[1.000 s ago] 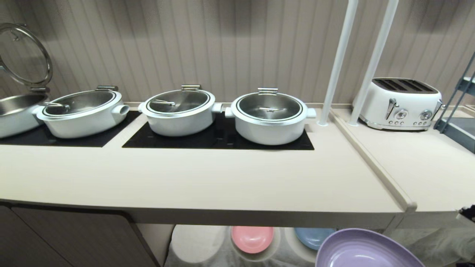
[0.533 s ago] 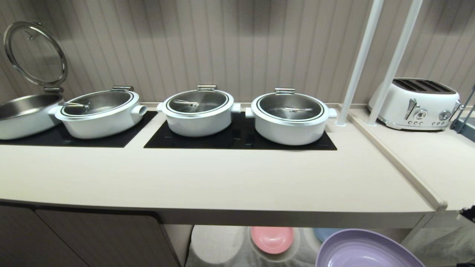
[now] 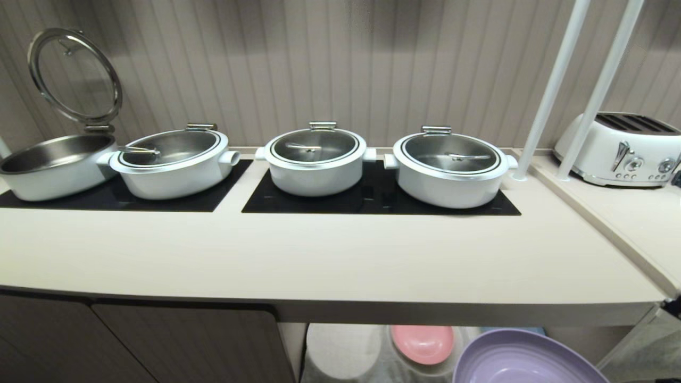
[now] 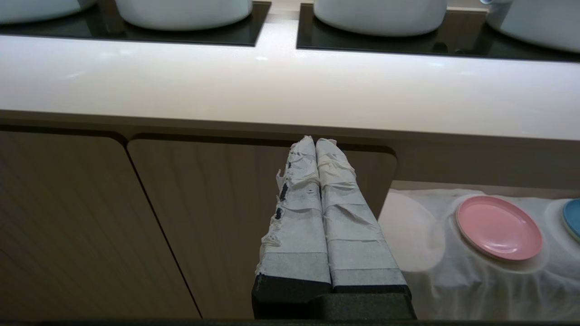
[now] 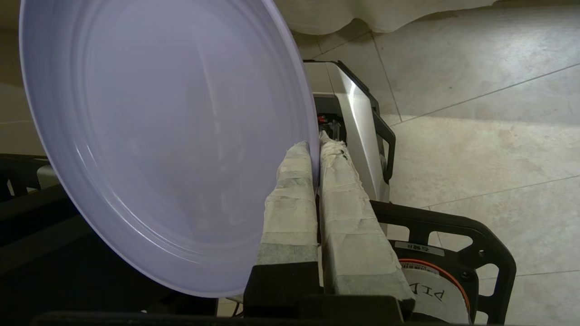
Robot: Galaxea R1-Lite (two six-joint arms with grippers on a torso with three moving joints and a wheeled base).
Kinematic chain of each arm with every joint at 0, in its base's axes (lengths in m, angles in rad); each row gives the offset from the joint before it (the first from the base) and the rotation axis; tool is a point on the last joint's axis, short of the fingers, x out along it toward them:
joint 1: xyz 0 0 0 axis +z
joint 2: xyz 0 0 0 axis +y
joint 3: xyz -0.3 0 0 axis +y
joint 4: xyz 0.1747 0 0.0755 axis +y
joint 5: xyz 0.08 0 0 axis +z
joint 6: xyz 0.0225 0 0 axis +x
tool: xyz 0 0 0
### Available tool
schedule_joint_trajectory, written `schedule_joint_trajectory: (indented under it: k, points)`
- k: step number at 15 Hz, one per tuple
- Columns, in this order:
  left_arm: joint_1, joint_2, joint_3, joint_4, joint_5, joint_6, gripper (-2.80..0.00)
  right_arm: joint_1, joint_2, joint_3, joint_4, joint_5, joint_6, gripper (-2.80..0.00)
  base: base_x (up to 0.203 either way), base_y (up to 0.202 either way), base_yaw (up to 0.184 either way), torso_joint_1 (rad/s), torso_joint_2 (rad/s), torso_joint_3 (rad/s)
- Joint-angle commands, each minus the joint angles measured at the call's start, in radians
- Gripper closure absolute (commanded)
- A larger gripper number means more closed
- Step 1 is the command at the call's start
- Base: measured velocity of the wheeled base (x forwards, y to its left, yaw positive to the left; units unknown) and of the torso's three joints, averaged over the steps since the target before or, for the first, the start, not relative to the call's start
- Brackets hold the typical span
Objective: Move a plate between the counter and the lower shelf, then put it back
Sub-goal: Put the plate in the cupboard
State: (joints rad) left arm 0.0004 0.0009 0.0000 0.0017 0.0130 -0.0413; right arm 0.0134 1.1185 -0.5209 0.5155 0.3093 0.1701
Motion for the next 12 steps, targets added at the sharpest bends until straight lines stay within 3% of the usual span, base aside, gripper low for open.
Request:
schedule_joint_trajectory:
  k: [1,7,12]
  points:
    - [0.000,0.001,0.000,0.000,0.001,-0.002,0.00,0.000,0.000,0.001,0.003,0.002,0.002,0.00,0.000,0.201,0.001,0.007,0.00,0.002]
    - [0.001,0.001,0.000,0.000,0.001,0.000,0.00,0.000,0.000,0.001,0.003,0.004,0.002,0.00,0.000,0.179,-0.001,0.001,0.00,0.003]
    - [0.000,0.001,0.000,0.000,0.001,0.000,0.00,0.000,-0.003,0.001,0.003,0.004,0.002,0.00,0.000,0.013,-0.001,0.000,0.00,0.000]
